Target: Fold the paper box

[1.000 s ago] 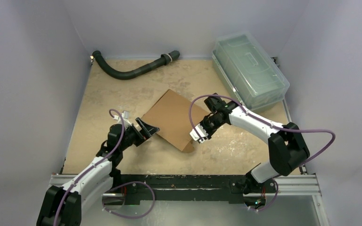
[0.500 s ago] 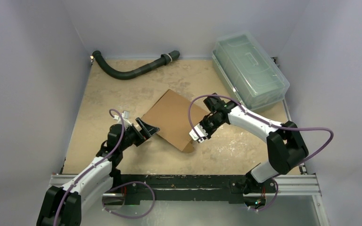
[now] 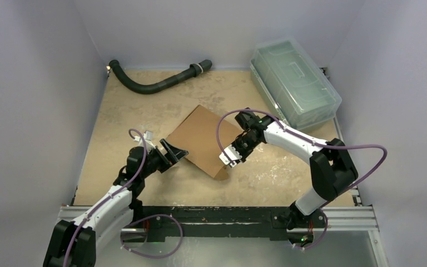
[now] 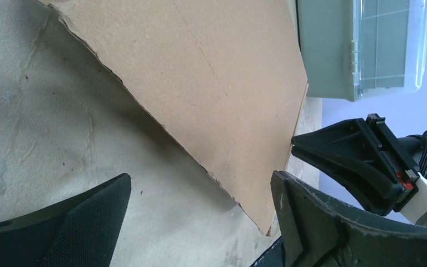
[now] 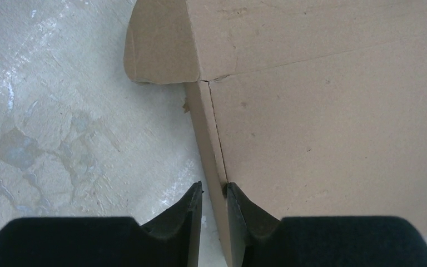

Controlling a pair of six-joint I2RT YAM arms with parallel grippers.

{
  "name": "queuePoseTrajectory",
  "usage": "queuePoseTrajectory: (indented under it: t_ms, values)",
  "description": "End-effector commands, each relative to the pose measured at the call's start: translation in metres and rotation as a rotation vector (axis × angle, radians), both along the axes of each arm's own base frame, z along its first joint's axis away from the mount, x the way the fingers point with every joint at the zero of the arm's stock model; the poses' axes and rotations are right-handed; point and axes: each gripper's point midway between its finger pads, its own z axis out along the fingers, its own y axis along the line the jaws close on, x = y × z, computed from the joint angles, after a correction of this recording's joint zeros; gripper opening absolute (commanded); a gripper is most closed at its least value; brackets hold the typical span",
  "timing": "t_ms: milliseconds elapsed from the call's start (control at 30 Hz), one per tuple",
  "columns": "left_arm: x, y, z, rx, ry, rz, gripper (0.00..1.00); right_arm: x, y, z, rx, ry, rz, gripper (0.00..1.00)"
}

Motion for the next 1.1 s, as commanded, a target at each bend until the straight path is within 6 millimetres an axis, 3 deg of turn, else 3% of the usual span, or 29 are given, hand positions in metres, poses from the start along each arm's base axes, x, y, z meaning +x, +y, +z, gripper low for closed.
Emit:
queuePoseTrajectory:
  t_ms: [0,300,533,767,1067]
  values:
    - [0.001,-0.001,0.005,-0.011,-0.025,-0.008,0.96,-0.002,-0.006,-0.009,-0.093,-0.004,0.020,0.25]
    - [0.001,-0.001,0.006,-0.013,-0.025,-0.012,0.96,-0.008,-0.007,-0.007,-0.132,-0.014,0.031,0.20]
    - [0.001,-0.001,0.006,-0.015,-0.026,-0.012,0.96,-0.005,0.000,-0.003,-0.108,-0.025,0.014,0.30]
    - [-0.001,-0.001,0.002,-0.019,-0.018,-0.011,0.95,-0.001,0.008,0.006,-0.066,-0.037,-0.002,0.33]
    - [-0.001,-0.002,0.002,-0.026,-0.019,-0.012,0.95,-0.005,0.002,-0.004,-0.091,-0.036,0.018,0.36]
